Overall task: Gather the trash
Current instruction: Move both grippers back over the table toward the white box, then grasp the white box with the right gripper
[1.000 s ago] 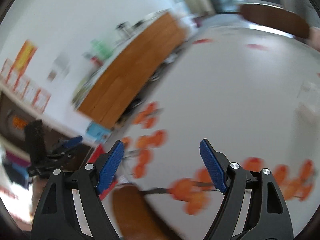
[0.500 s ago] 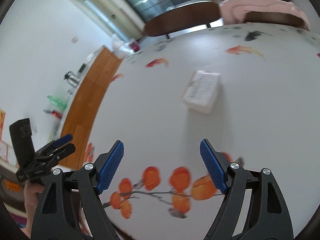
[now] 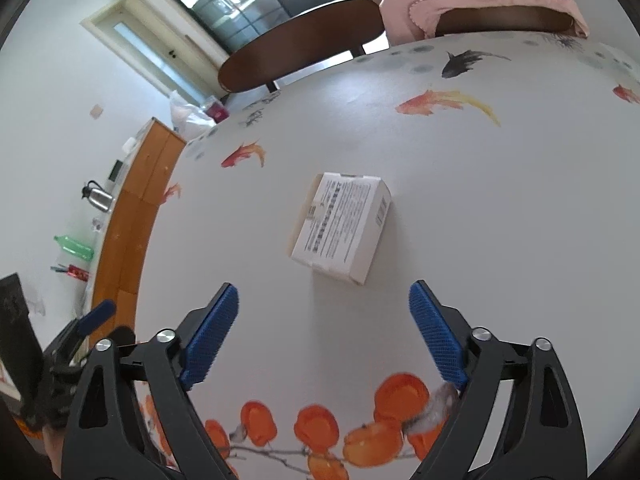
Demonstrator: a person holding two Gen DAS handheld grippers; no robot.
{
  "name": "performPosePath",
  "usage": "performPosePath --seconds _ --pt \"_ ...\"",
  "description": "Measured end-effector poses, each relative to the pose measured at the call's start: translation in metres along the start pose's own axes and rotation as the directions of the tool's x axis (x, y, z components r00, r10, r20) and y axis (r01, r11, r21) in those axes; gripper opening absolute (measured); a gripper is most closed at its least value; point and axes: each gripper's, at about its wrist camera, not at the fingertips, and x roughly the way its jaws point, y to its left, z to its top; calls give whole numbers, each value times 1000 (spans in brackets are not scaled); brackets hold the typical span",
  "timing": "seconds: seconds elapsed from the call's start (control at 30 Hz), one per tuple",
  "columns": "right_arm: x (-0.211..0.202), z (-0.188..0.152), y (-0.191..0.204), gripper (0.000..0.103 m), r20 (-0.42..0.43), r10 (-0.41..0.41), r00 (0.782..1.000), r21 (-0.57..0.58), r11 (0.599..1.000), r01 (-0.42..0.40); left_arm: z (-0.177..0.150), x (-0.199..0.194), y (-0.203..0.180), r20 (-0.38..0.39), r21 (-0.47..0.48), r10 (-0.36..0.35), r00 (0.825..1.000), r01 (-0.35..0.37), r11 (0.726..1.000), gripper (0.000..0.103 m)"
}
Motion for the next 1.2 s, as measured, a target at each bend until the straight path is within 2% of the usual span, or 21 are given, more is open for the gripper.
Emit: performPosePath --seconds 0.37,0.5,0.7,0.9,1.2 --pt "37 16 14 89 -36 -54 998 33 998 55 -1 26 18 -45 -29 30 999 -31 999 96" --pt "47 17 17 89 -49 -82 995 41 996 84 -6 37 33 -63 -87 -13 998 7 996 96" --pt "63 19 22 89 -67 -102 993 43 994 105 -14 56 51 -97 -149 3 995 -17 989 96" --pt "85 22 16 90 -91 -123 988 129 982 134 -13 71 60 -118 -173 24 993 -44 984 96" --pt "106 31 16 89 -114 -198 974 137 968 212 -21 79 62 -137 -175 20 990 -44 984 96"
